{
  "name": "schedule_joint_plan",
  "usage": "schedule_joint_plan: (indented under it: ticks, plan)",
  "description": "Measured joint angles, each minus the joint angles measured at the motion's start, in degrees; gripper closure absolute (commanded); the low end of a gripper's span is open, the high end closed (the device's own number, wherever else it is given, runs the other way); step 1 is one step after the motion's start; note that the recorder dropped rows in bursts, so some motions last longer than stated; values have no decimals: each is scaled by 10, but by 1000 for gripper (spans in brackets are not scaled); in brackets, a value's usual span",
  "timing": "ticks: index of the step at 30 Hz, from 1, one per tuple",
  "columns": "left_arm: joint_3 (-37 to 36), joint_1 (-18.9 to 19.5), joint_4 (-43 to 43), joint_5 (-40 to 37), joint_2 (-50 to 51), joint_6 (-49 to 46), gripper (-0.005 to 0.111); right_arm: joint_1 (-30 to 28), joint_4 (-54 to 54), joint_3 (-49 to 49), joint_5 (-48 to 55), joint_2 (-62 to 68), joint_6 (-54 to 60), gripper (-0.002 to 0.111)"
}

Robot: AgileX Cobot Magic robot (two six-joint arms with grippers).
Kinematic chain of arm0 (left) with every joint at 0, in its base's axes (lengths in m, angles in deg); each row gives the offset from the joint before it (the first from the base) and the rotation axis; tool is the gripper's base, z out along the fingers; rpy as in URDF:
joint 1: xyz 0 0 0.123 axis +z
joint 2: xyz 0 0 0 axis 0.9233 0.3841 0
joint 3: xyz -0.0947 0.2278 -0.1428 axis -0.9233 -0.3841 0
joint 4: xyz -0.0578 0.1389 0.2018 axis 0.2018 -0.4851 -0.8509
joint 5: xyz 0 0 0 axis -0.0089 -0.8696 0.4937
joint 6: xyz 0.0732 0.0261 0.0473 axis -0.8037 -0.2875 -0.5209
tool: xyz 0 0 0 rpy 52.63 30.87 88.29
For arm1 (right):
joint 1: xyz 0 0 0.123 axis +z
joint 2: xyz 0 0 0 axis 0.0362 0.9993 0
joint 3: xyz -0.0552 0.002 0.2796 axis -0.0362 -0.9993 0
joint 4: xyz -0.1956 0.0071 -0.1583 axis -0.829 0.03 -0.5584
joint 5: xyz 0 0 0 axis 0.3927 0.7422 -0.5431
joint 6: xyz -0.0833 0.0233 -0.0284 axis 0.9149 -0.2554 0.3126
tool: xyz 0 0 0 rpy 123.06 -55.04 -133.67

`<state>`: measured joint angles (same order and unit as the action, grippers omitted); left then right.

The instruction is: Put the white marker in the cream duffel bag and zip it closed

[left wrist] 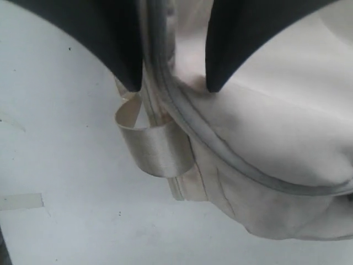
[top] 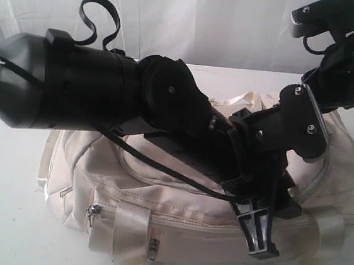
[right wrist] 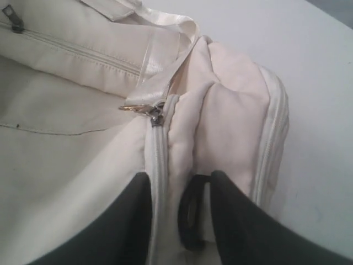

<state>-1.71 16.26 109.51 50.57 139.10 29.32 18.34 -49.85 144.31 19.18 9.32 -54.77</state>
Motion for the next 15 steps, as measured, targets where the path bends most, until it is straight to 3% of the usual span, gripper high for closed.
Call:
schedule_joint_plan:
  ticks: [15]
  plan:
    - [0, 0, 0, 30, -23, 24, 63, 0, 42, -111, -20, -97, -14, 74]
